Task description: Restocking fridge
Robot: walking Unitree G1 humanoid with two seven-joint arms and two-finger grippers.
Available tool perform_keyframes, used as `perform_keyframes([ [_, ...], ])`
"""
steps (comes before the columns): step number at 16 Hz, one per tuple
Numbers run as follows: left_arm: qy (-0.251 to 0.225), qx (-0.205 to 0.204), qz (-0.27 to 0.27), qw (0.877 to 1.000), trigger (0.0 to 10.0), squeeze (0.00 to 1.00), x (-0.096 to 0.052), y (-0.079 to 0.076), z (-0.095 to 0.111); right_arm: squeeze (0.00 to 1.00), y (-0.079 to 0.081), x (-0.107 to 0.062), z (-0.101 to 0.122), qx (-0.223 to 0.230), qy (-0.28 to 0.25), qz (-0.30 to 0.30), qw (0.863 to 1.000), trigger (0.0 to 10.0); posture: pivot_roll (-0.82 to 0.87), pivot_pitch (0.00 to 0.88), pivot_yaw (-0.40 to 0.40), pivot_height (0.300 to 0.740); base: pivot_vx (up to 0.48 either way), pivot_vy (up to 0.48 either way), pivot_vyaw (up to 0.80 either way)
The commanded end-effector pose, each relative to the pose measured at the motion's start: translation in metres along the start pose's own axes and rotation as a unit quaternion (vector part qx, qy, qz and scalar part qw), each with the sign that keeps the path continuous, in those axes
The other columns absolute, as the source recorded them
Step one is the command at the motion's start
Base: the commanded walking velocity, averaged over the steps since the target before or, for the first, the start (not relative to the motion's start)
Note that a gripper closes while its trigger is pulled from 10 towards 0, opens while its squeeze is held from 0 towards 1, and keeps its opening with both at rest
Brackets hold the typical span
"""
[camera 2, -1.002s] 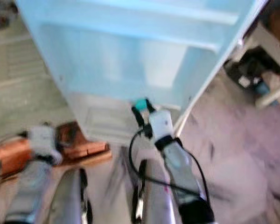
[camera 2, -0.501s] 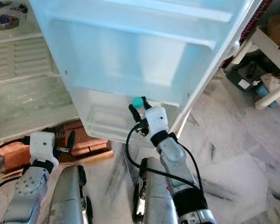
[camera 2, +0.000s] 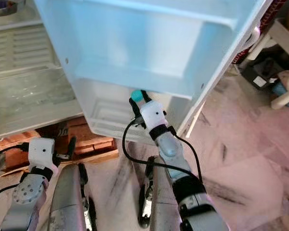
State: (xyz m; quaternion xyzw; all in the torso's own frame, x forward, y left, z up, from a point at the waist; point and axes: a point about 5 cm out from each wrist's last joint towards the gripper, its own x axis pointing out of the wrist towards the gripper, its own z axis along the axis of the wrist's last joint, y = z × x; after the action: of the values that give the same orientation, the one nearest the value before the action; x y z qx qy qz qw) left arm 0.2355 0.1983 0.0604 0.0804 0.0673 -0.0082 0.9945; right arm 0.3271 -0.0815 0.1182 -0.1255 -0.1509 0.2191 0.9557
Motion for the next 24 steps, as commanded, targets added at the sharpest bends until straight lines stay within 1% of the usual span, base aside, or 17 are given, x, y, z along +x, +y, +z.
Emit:
perform_keyframes([
  [1, -0.001, 0.003, -0.002, 1.000, 10.0, 0.00, -0.003, -0.001, 0.001, 0.00, -0.003, 0.010, 0.003, -0.049, -0.003, -0.013, 0.999, 10.0, 0.18, 0.240, -0.065, 0.533, 0.000, 0.000, 0.00],
  [3, -0.001, 0.004, -0.001, 1.000, 10.0, 0.00, -0.004, -0.001, 0.001, 0.00, -0.007, 0.009, -0.013, -0.075, 0.044, -0.015, 0.996, 10.0, 0.19, 0.248, -0.070, 0.533, 0.000, 0.000, 0.00],
  [4, -0.004, 0.005, -0.001, 1.000, 10.0, 0.00, -0.005, -0.002, 0.002, 0.00, -0.011, 0.004, -0.025, -0.118, 0.080, -0.020, 0.990, 10.0, 0.21, 0.251, -0.073, 0.533, 0.000, 0.000, 0.00],
  [6, -0.007, 0.007, -0.001, 1.000, 10.0, 0.00, -0.005, -0.002, 0.004, 0.00, -0.015, 0.001, -0.032, -0.154, 0.101, -0.021, 0.983, 10.0, 0.22, 0.254, -0.076, 0.533, 0.000, 0.000, 0.00],
  [7, -0.007, 0.007, 0.000, 1.000, 10.0, 0.00, -0.005, -0.002, 0.005, 0.00, -0.016, 0.000, -0.034, -0.154, 0.108, -0.023, 0.982, 10.0, 0.22, 0.254, -0.076, 0.533, 0.000, 0.000, 0.00],
  [8, -0.007, 0.007, 0.000, 1.000, 10.0, 0.00, -0.006, -0.002, 0.005, 0.00, -0.018, -0.003, -0.040, -0.131, 0.134, -0.030, 0.982, 10.0, 0.22, 0.254, -0.077, 0.533, 0.000, 0.000, 0.00],
  [9, -0.008, 0.007, 0.001, 1.000, 10.0, 0.00, -0.007, -0.003, 0.006, 0.00, -0.021, -0.015, -0.059, -0.049, 0.210, -0.050, 0.975, 10.0, 0.22, 0.253, -0.078, 0.533, 0.000, 0.000, 0.00],
  [10, -0.008, 0.007, 0.001, 1.000, 10.0, 0.00, -0.007, -0.003, 0.006, 0.00, -0.021, -0.018, -0.063, -0.028, 0.225, -0.058, 0.972, 10.0, 0.22, 0.253, -0.078, 0.533, 0.000, 0.000, 0.00],
  [11, -0.008, 0.007, 0.000, 1.000, 10.0, 0.00, -0.007, -0.004, 0.007, 0.00, -0.023, -0.028, -0.074, 0.013, 0.263, -0.077, 0.962, 10.0, 0.22, 0.251, -0.078, 0.533, 0.000, 0.000, 0.00],
  [13, -0.007, 0.007, -0.002, 1.000, 10.0, 0.00, -0.007, -0.005, 0.007, 0.00, -0.030, -0.034, -0.076, 0.043, 0.260, -0.105, 0.959, 10.0, 0.21, 0.248, -0.076, 0.533, 0.000, 0.000, 0.00],
  [14, -0.006, 0.007, -0.004, 1.000, 10.0, 0.00, -0.006, -0.006, 0.007, 0.55, -0.035, -0.034, -0.075, 0.055, 0.257, -0.117, 0.958, 10.0, 0.21, 0.248, -0.076, 0.533, 0.000, 0.000, 0.00],
  [15, -0.006, 0.007, -0.006, 1.000, 10.0, 0.00, -0.005, -0.007, 0.007, 0.95, -0.041, -0.034, -0.074, 0.066, 0.252, -0.131, 0.956, 10.0, 0.20, 0.241, -0.076, 0.533, 0.000, 0.000, 0.00],
  [16, -0.007, 0.007, -0.009, 1.000, 10.0, 0.00, -0.002, -0.008, 0.008, 1.00, -0.048, -0.032, -0.071, 0.076, 0.237, -0.140, 0.959, 10.0, 0.19, 0.234, -0.076, 0.533, 0.000, 0.000, 0.00],
  [18, -0.008, 0.005, -0.009, 1.000, 10.0, 0.00, 0.000, -0.009, 0.009, 1.00, -0.053, -0.029, -0.066, 0.071, 0.218, -0.143, 0.963, 10.0, 0.18, 0.230, -0.077, 0.533, 0.000, 0.000, 0.00],
  [20, -0.007, 0.004, -0.009, 1.000, 10.0, 0.00, 0.001, -0.009, 0.008, 1.00, -0.065, -0.022, -0.050, 0.062, 0.159, -0.141, 0.975, 10.0, 0.17, 0.210, -0.087, 0.533, 0.000, 0.000, 0.00],
  [22, -0.007, 0.005, -0.005, 1.000, 10.0, 0.00, 0.002, -0.007, 0.008, 1.00, -0.074, -0.017, -0.039, 0.056, 0.119, -0.144, 0.981, 10.0, 0.17, 0.206, -0.089, 0.533, 0.000, 0.000, 0.00],
  [24, 0.000, 0.007, -0.010, 1.000, 10.0, 0.00, 0.001, -0.006, 0.004, 1.00, -0.076, -0.020, -0.027, 0.054, 0.069, -0.135, 0.987, 10.0, 0.15, 0.199, -0.082, 0.533, 0.000, 0.000, 0.00],
])
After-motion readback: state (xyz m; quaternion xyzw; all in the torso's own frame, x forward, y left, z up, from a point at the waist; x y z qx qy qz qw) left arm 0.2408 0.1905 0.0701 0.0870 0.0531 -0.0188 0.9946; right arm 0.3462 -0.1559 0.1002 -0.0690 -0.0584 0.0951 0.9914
